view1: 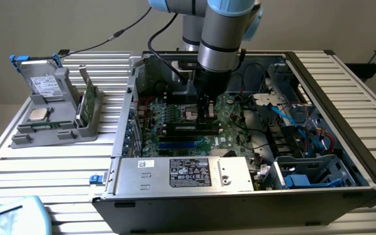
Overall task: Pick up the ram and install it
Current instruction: 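Insert the ram into the slot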
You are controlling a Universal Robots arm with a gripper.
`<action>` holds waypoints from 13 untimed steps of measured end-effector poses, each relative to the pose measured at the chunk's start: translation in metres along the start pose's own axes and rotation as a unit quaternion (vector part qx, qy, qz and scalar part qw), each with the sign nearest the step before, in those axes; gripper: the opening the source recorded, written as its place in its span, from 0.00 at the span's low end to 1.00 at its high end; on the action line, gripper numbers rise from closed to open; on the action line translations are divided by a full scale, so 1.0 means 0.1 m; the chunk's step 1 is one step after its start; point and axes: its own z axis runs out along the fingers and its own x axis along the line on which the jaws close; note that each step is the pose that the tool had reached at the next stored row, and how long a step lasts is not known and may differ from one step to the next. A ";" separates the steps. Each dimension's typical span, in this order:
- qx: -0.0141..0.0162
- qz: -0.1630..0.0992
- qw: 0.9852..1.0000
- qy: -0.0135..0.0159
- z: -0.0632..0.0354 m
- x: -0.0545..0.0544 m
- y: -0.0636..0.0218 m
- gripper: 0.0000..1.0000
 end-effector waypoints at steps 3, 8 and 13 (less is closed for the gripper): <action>0.000 -0.002 1.000 0.000 0.001 0.00 0.000 0.14; 0.000 -0.002 1.000 0.000 0.010 0.00 -0.001 0.14; 0.000 -0.003 1.000 0.000 0.015 0.00 -0.002 0.14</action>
